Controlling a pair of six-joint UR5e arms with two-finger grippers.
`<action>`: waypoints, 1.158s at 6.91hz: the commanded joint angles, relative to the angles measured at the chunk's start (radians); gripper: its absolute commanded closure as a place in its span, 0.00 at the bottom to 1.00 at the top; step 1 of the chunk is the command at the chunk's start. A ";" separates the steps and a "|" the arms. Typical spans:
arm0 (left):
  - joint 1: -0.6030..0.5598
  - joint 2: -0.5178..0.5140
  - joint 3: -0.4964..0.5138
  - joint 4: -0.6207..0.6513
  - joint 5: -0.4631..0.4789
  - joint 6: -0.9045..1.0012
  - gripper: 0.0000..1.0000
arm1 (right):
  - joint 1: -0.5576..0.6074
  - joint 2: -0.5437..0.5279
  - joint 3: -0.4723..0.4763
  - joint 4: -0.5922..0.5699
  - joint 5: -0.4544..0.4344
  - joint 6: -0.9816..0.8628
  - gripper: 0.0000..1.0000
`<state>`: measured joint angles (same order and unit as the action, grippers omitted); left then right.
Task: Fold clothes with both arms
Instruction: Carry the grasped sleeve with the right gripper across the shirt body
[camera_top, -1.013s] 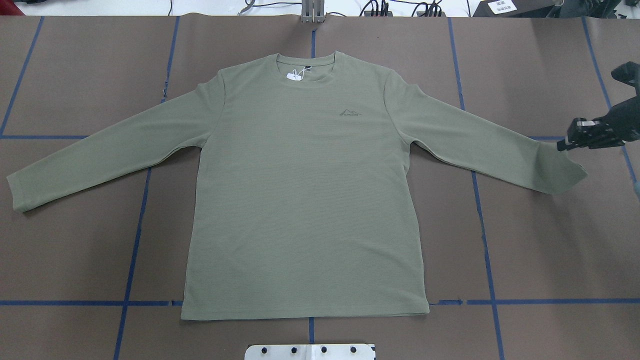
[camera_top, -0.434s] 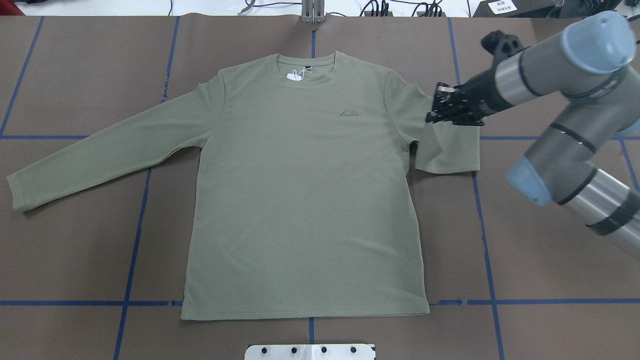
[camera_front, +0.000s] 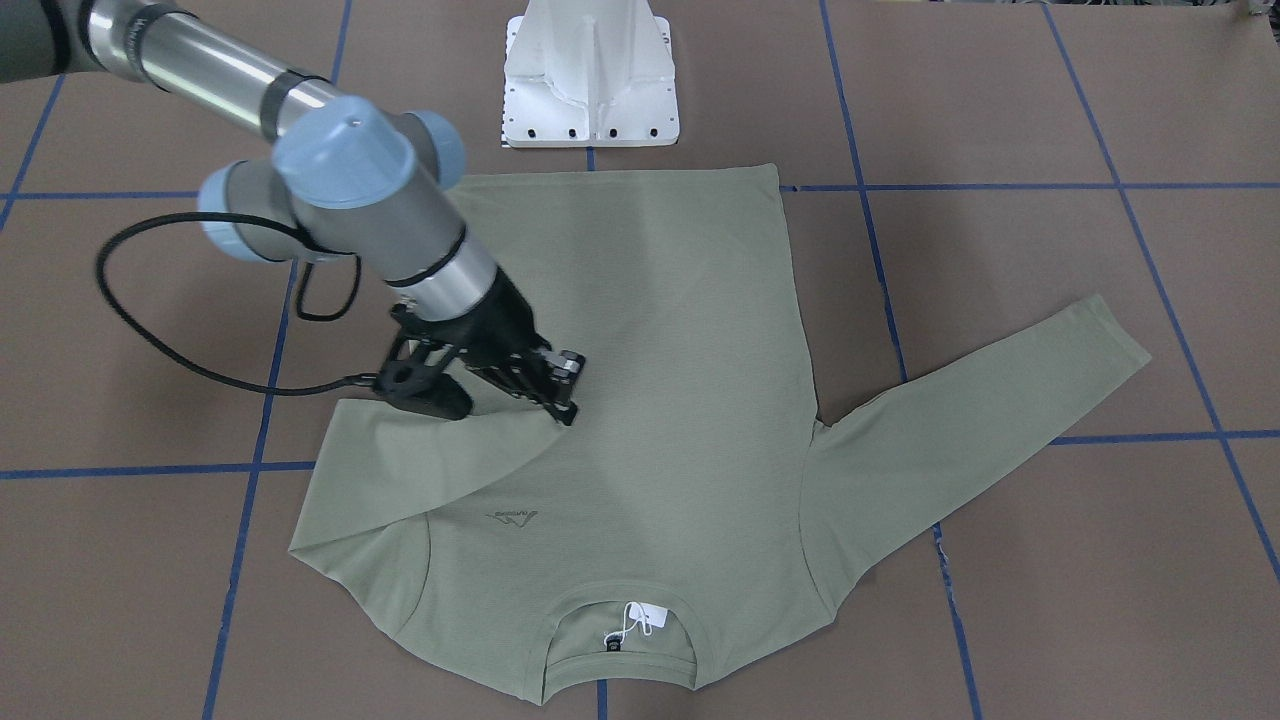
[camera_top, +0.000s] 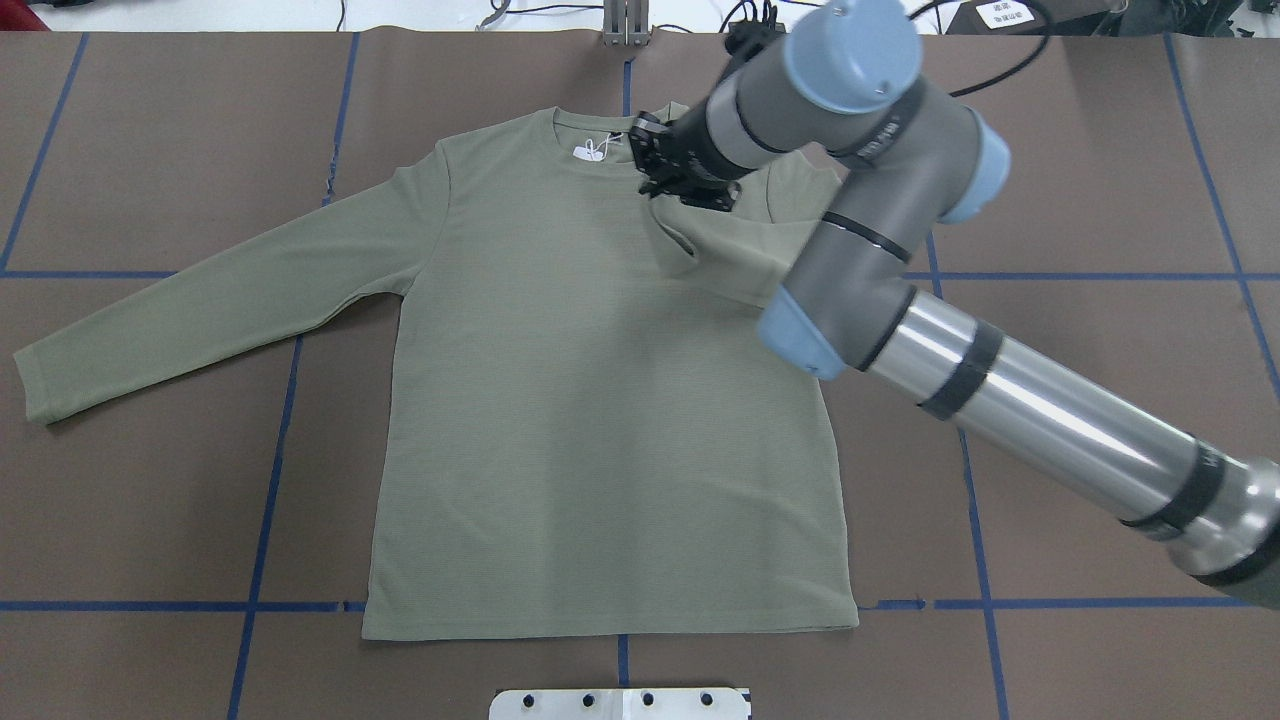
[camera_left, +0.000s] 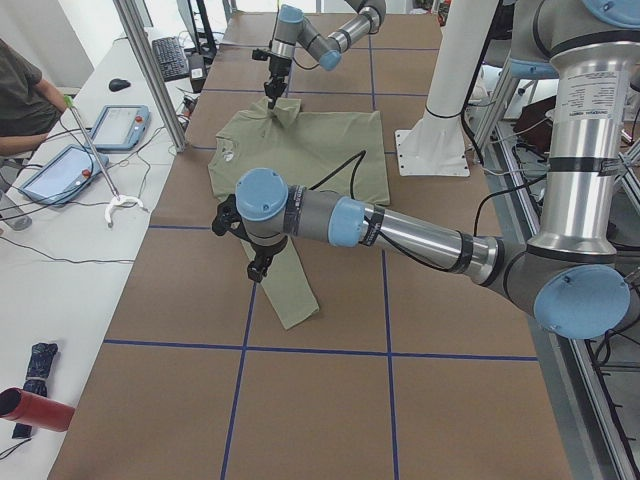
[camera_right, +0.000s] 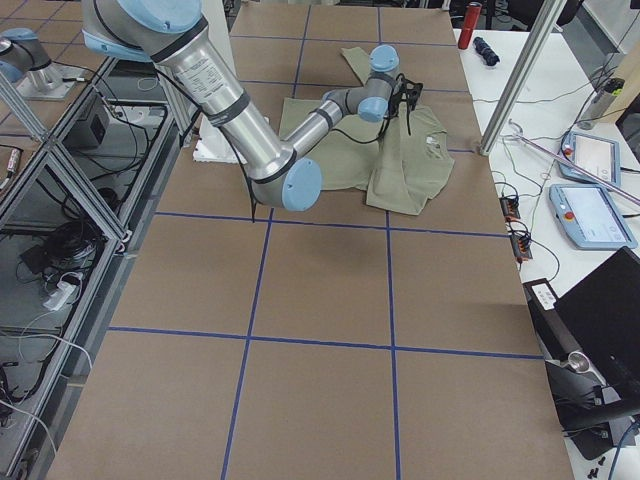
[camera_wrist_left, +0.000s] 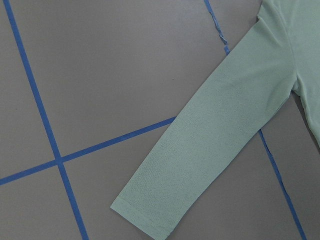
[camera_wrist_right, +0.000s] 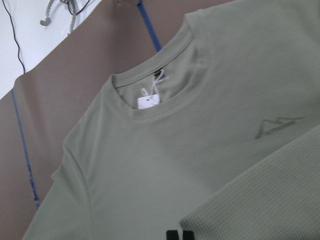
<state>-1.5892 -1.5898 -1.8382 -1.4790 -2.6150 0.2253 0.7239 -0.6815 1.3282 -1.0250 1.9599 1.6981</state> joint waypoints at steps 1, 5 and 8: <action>0.000 0.001 -0.004 0.000 0.000 -0.001 0.00 | -0.121 0.233 -0.226 0.000 -0.155 0.018 1.00; 0.003 0.001 0.005 0.002 -0.002 0.000 0.00 | -0.172 0.344 -0.432 0.140 -0.262 0.031 1.00; 0.035 -0.001 0.010 -0.010 -0.002 -0.087 0.00 | -0.213 0.367 -0.446 0.143 -0.381 0.122 0.01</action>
<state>-1.5749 -1.5895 -1.8289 -1.4810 -2.6169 0.1956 0.5241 -0.3319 0.8905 -0.8833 1.6229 1.7671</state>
